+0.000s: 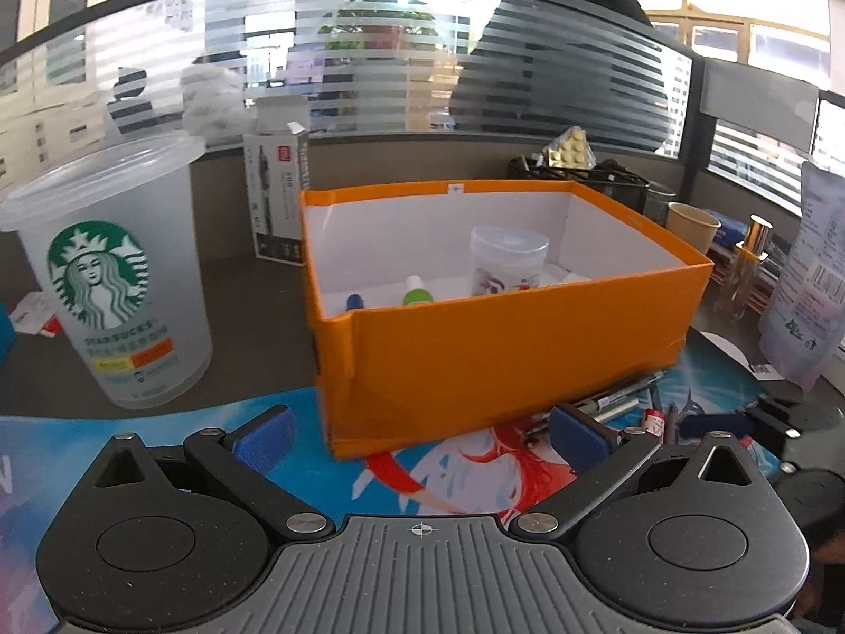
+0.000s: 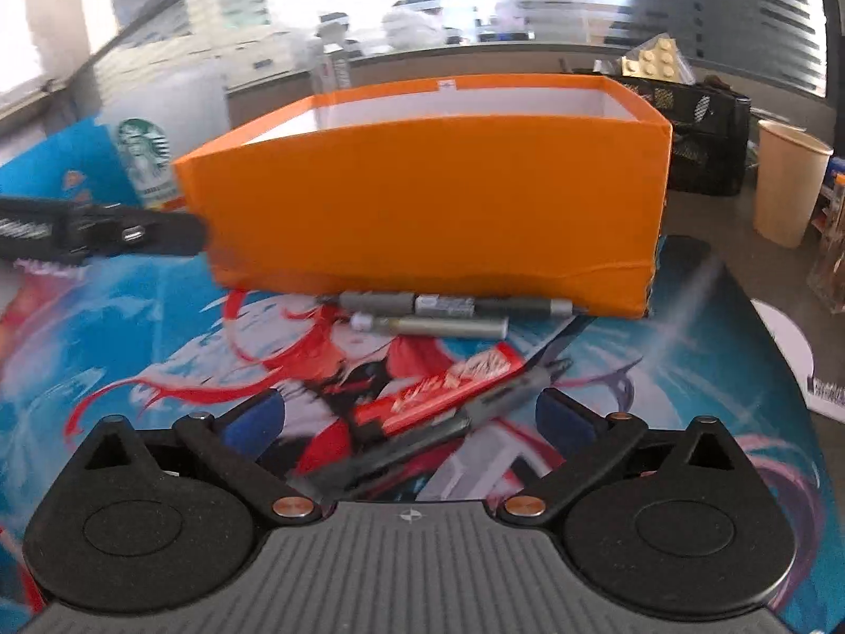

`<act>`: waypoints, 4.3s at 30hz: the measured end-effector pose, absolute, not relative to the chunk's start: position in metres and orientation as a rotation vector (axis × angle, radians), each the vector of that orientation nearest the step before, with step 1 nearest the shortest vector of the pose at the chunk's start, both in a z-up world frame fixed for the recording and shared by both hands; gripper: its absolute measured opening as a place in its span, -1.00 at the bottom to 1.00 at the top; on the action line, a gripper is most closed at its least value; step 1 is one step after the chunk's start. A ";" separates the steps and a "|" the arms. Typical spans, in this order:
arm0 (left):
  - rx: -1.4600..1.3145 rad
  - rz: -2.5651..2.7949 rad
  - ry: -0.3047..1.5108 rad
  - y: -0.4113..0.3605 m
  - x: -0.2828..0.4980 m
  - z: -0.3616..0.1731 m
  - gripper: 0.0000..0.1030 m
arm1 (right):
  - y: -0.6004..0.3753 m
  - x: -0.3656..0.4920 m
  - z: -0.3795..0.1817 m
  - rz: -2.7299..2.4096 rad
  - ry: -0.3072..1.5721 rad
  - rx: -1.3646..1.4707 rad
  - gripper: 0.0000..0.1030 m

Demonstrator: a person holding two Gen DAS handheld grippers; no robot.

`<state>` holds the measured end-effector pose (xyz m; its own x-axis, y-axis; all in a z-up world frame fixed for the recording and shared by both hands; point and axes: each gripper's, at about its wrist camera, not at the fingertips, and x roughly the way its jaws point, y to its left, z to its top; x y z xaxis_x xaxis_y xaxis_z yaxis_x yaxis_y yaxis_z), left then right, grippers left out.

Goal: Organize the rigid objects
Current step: 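Withdraw both tools from the box toward items on the mat, then grasp red stick with left gripper while right gripper grasps black pen, then lift red stick and black pen and carry both over orange box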

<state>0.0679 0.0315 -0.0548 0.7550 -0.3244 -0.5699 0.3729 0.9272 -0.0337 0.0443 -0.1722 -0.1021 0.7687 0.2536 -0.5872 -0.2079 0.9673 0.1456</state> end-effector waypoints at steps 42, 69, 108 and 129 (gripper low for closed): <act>0.156 -0.420 0.680 -0.010 0.043 -0.095 0.95 | -0.156 0.009 -0.103 0.296 0.596 -0.172 -0.79; 0.132 -0.416 0.604 -0.009 0.026 -0.077 -0.68 | -0.155 -0.002 -0.090 0.306 0.537 -0.162 -0.81; 0.104 -0.396 0.449 -0.003 0.045 0.004 -0.68 | -0.165 0.004 -0.012 0.235 0.336 -0.207 -0.81; 0.052 -0.379 0.466 -0.014 0.128 0.015 -0.68 | -0.192 0.073 0.016 0.165 0.266 -0.179 -0.81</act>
